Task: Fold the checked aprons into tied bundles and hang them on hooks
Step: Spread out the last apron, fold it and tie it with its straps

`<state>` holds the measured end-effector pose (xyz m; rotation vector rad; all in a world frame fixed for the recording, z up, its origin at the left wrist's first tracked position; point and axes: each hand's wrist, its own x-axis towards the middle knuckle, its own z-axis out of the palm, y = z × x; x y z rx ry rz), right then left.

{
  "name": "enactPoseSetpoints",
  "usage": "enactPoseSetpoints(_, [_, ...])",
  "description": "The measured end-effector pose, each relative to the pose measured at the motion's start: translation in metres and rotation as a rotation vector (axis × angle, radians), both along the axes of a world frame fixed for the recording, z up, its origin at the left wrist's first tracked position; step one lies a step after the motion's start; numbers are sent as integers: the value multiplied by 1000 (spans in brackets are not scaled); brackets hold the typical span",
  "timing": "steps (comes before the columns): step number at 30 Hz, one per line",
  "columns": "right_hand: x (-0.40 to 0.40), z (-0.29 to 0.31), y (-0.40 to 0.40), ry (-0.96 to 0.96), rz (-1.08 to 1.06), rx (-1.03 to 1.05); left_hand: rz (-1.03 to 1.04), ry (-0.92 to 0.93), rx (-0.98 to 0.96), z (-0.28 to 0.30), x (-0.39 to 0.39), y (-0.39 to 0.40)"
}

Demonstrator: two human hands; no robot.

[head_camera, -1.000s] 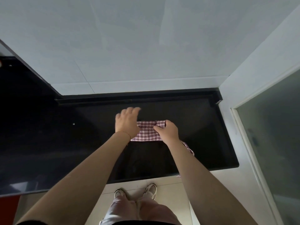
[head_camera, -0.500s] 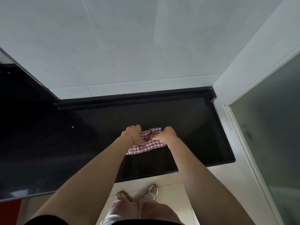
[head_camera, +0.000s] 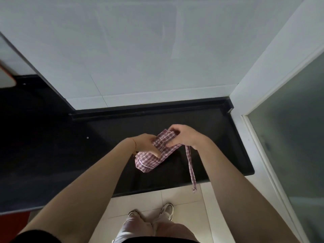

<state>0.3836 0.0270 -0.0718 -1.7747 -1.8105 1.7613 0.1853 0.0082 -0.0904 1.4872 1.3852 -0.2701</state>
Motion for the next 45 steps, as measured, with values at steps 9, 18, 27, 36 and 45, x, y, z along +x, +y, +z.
enactPoseSetpoints(9, [16, 125, 31, 122, -100, 281, 285, -251, 234, 129, -15, 25])
enactPoseSetpoints(18, [50, 220, 42, 317, -253, 509, 523, -683, 385, 212, -15, 19])
enactPoseSetpoints(27, [48, 270, 42, 181, -419, 839, 808, -763, 379, 247, -6, 34])
enactPoseSetpoints(36, [26, 266, 25, 407, -323, 585, 1158, -1122, 194, 264, 32, 39])
enactPoseSetpoints(45, [13, 235, -8, 355, -151, 523, 1309, -1245, 150, 264, 75, 42])
